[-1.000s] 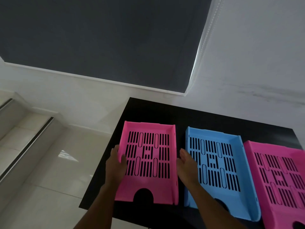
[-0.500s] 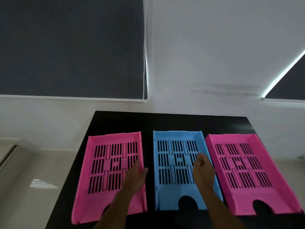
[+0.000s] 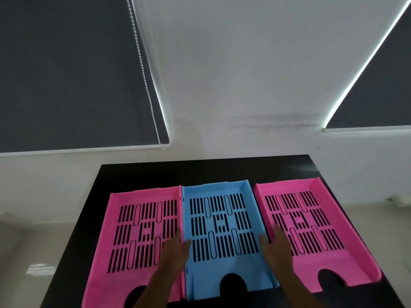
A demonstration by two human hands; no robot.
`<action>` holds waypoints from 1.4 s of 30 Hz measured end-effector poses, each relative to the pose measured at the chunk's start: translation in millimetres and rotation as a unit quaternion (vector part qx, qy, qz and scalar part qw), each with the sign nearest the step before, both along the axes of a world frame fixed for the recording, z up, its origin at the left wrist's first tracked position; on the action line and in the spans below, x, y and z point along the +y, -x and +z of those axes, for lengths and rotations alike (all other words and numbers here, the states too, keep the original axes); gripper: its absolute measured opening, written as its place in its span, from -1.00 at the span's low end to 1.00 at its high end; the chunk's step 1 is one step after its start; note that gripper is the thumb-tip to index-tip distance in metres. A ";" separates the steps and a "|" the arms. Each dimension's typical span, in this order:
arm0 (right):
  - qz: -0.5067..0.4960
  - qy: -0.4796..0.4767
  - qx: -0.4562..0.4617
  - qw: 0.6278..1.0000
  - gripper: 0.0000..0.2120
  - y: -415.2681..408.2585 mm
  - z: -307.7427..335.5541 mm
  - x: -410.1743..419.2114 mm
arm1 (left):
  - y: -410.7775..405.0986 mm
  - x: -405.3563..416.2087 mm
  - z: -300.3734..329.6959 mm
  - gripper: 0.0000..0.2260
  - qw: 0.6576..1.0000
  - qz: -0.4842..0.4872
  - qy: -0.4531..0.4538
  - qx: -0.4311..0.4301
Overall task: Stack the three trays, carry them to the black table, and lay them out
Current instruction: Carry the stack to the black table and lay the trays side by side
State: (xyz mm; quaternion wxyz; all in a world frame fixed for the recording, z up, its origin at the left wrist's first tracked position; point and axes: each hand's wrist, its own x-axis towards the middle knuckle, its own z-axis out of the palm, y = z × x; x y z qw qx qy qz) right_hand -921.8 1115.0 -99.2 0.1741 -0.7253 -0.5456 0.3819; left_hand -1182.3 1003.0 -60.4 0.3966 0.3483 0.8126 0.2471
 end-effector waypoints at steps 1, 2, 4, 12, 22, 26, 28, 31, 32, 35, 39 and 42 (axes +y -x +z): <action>0.005 0.000 0.003 1.000 -0.41 0.9 2.6 -0.1 | -0.2 1.1 -2.6 -0.44 1.000 0.002 0.000 0.008; 0.012 -0.003 0.007 1.000 -0.45 1.4 6.8 0.0 | -0.4 2.4 -4.2 -0.44 1.000 0.002 0.003 0.014; 0.024 -0.005 0.020 1.000 -0.48 1.5 9.8 0.7 | -0.7 4.7 -7.0 -0.44 1.000 0.000 0.011 0.022; 0.066 -0.005 0.043 0.997 -0.45 0.3 9.1 10.3 | -4.9 11.8 -10.6 -0.42 0.999 0.001 0.026 0.033; 0.131 0.008 0.042 0.990 -0.26 -4.9 8.0 17.4 | -11.2 15.4 -8.1 -0.44 0.999 0.029 0.036 0.008; 0.146 0.009 0.043 0.988 -0.24 -4.6 11.3 19.2 | -12.3 17.9 -9.1 -0.44 0.999 0.028 0.027 0.015; 0.146 0.007 0.040 0.988 -0.25 -7.0 5.5 19.7 | -12.5 17.3 -9.3 -0.45 0.999 0.021 0.020 0.023; 0.132 0.016 0.048 0.990 -0.27 -11.1 -8.7 18.5 | -10.7 13.3 -12.0 -0.50 1.000 0.015 0.017 0.022; 0.126 0.016 0.046 0.991 -0.28 -10.7 -10.5 17.8 | -9.4 12.8 -13.4 -0.53 1.000 0.017 0.018 0.015; 0.105 0.011 0.055 0.993 -0.31 -4.2 -1.1 17.6 | -7.5 15.6 -10.2 -0.57 1.000 0.006 0.016 0.016; 0.117 0.023 0.063 0.991 -0.31 3.4 12.3 29.1 | -3.6 28.5 -8.4 -0.51 1.000 0.003 0.003 0.030; 0.113 0.025 0.049 0.992 -0.31 4.5 8.3 42.2 | 1.2 42.9 -10.8 -0.51 0.999 0.004 0.015 0.032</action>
